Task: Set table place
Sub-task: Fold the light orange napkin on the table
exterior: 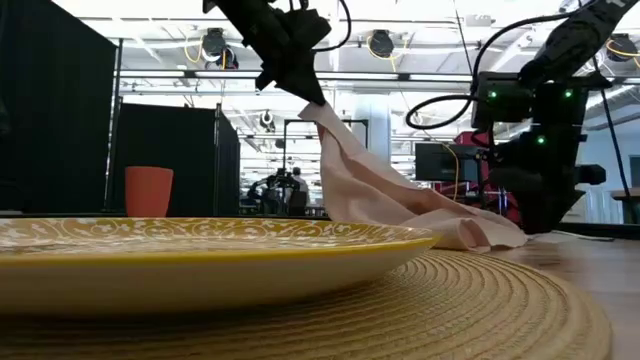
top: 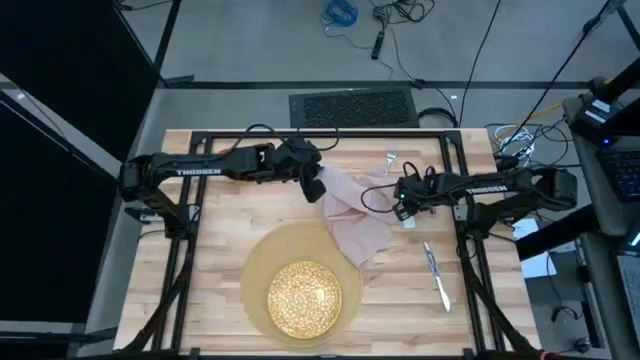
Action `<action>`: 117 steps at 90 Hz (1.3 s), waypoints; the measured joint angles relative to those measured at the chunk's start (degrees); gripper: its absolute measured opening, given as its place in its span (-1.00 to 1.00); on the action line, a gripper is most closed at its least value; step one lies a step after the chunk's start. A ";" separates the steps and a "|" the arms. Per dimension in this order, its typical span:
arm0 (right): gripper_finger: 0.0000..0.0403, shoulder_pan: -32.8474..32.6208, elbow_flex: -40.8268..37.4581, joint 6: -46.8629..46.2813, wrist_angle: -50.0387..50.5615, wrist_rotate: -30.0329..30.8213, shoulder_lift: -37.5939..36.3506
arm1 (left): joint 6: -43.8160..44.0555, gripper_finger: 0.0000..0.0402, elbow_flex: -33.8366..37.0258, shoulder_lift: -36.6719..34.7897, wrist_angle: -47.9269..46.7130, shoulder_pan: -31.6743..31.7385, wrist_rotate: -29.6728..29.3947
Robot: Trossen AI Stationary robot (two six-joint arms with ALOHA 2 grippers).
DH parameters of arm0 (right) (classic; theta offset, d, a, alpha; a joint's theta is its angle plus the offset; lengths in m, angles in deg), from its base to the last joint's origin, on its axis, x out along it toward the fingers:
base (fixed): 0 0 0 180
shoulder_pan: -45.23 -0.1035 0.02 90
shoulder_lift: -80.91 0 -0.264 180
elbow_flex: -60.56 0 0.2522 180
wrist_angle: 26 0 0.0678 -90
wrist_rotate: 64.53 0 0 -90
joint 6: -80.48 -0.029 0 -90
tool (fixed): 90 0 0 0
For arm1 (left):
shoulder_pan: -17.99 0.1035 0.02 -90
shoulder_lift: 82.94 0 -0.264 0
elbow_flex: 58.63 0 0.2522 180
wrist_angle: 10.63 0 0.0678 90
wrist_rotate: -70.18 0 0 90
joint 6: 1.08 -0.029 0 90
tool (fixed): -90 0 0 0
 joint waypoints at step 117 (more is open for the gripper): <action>-1.00 0.17 20.31 20.09 -1.73 3.49 -11.32 | -2.94 -1.00 -0.20 -2.81 1.26 -1.25 -1.62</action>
